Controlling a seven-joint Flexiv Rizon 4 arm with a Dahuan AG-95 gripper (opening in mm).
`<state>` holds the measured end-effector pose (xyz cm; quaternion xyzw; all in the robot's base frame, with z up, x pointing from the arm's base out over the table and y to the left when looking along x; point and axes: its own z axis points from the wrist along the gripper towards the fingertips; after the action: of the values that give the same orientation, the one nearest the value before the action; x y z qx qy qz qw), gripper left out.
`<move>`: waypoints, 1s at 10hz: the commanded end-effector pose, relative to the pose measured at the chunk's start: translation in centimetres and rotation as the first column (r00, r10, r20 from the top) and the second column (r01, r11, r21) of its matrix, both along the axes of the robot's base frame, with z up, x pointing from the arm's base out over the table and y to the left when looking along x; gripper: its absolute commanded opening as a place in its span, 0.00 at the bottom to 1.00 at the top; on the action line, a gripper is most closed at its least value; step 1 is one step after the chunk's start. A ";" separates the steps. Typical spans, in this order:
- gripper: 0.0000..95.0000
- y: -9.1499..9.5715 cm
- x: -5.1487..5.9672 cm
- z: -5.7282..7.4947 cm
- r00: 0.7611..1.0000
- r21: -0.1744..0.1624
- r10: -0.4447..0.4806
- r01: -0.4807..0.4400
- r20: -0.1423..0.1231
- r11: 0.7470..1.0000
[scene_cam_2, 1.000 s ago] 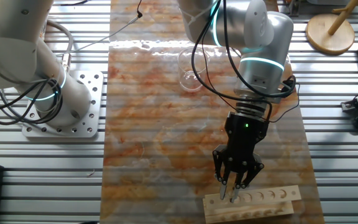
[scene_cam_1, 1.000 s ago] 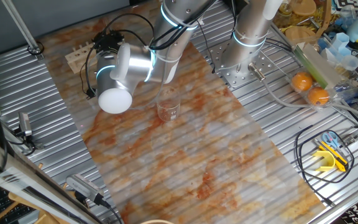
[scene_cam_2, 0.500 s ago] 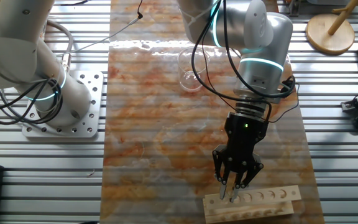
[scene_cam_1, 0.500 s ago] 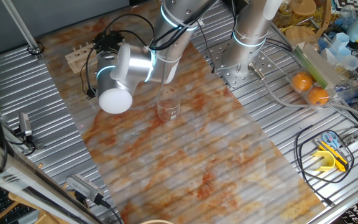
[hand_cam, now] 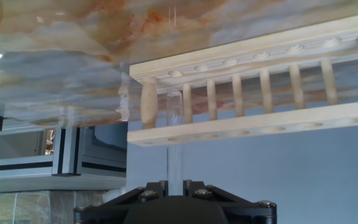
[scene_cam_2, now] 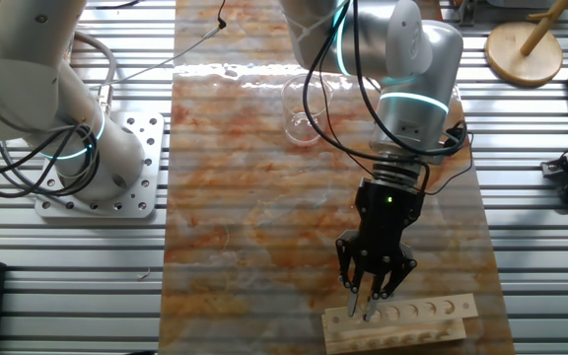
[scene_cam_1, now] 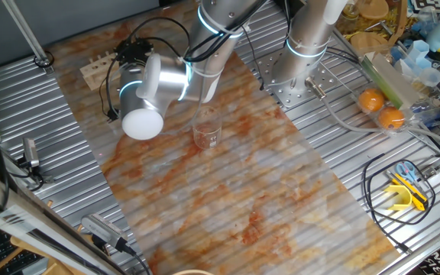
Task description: Pour out the test tube
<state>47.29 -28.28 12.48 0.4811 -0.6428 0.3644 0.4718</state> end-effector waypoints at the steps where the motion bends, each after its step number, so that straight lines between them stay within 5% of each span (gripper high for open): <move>1: 0.00 -0.1 -0.1 -0.2 1.000 0.015 0.008 -0.008 -0.014 1.000; 5: 0.00 -0.1 -0.1 -0.2 0.999 0.035 0.019 -0.018 -0.046 0.999; 10: 0.00 -0.1 -0.2 -0.9 0.999 0.029 0.025 -0.024 -0.034 0.999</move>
<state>47.11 -28.33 11.64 0.5016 -0.6336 0.3532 0.4713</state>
